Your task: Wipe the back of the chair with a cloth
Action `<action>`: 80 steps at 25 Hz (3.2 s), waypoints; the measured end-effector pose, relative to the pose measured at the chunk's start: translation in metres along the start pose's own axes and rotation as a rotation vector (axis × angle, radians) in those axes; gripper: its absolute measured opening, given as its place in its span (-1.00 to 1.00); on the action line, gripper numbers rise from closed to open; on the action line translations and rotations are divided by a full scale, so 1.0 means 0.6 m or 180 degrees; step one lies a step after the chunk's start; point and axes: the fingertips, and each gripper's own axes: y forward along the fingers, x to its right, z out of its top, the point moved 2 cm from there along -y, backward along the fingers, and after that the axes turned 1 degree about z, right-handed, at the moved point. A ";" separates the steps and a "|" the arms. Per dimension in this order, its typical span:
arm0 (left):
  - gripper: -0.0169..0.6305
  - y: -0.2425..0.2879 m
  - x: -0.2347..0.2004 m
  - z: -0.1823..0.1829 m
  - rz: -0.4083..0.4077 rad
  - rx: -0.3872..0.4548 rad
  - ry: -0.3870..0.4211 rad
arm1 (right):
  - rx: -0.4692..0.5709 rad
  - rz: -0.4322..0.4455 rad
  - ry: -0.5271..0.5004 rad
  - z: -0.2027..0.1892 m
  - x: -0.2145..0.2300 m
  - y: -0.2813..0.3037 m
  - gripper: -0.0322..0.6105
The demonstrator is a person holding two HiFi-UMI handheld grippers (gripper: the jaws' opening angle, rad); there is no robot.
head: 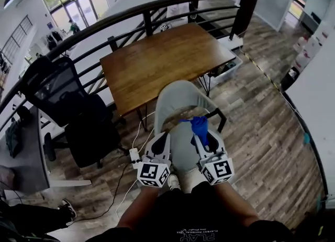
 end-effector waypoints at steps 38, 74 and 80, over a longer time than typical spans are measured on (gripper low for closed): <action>-0.94 0.217 -0.203 -0.208 0.1605 -0.0265 -0.0028 | -0.0419 0.1576 0.0197 -0.271 0.077 0.352 -0.52; -0.94 0.317 -0.305 -0.305 0.1837 -0.0237 -0.0336 | -0.0642 0.1405 0.0387 -0.406 0.132 0.533 -0.52; -0.94 0.344 -0.282 -0.311 0.1791 -0.0243 -0.0337 | -0.0615 0.1284 0.0414 -0.406 0.172 0.536 -0.52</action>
